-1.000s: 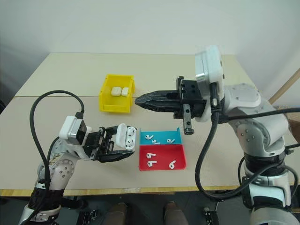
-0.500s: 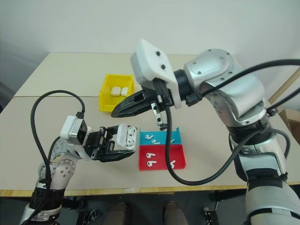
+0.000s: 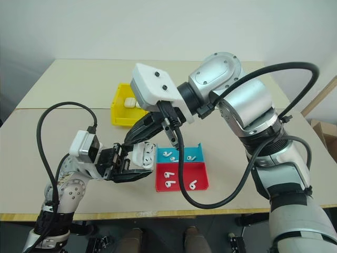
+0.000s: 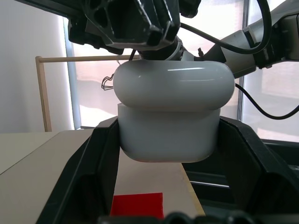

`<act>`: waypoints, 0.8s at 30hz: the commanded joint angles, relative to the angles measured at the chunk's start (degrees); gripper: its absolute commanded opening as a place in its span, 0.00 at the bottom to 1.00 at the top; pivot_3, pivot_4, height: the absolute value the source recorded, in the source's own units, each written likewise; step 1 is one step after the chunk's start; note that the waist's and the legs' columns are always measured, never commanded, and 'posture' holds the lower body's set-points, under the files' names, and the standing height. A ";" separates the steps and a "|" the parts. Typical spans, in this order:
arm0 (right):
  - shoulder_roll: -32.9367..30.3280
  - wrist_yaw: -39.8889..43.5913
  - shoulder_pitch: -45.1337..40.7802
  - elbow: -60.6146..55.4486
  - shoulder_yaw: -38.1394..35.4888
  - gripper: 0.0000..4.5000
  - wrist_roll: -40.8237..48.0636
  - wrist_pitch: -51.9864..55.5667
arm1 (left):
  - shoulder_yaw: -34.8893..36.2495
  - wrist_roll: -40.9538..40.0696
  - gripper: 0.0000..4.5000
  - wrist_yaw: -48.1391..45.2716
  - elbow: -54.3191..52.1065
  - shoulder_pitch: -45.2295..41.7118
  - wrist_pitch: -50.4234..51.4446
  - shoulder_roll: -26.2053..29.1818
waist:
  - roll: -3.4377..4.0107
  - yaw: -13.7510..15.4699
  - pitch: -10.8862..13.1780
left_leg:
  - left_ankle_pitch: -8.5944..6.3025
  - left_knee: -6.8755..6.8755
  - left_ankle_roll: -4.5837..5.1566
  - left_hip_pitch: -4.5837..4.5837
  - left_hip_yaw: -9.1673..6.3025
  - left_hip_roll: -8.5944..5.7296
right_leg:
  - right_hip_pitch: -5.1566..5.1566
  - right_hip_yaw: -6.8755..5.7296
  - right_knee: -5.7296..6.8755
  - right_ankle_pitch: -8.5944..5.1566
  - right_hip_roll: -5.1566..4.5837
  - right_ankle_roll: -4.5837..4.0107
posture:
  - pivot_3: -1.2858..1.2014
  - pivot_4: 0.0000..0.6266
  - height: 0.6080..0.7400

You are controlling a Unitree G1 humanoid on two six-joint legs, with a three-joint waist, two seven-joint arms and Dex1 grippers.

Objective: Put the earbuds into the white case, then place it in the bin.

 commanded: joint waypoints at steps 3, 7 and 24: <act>-0.86 2.74 0.12 -0.99 -0.67 0.01 -1.68 -2.50 | 0.35 -0.20 0.63 -0.17 -0.63 -0.56 -1.47 -0.24 | 0.00 0.00 0.00 | 0.00 0.00 0.00 0.00 0.00 0.00 | 0.00 0.00 0.00 0.00 0.00 0.00 | 0.52 0.24 1.00; -1.47 3.51 0.81 -1.55 -1.28 0.01 -2.01 -2.86 | 0.48 -0.34 0.63 -0.27 -0.64 -0.53 -1.52 -0.23 | 0.00 0.00 0.00 | 0.00 0.00 0.00 0.00 0.00 0.00 | 0.00 0.00 0.01 0.00 0.00 0.00 | 0.52 0.24 1.00; -7.02 5.19 4.76 -3.60 -3.73 0.01 -2.21 -3.71 | 0.86 -0.39 0.63 -0.71 -0.42 -0.71 -1.56 -0.40 | 0.00 0.03 0.00 | 0.00 0.00 0.00 0.00 -0.01 0.00 | 0.01 -0.01 -0.01 0.00 0.00 0.00 | 0.52 0.24 1.00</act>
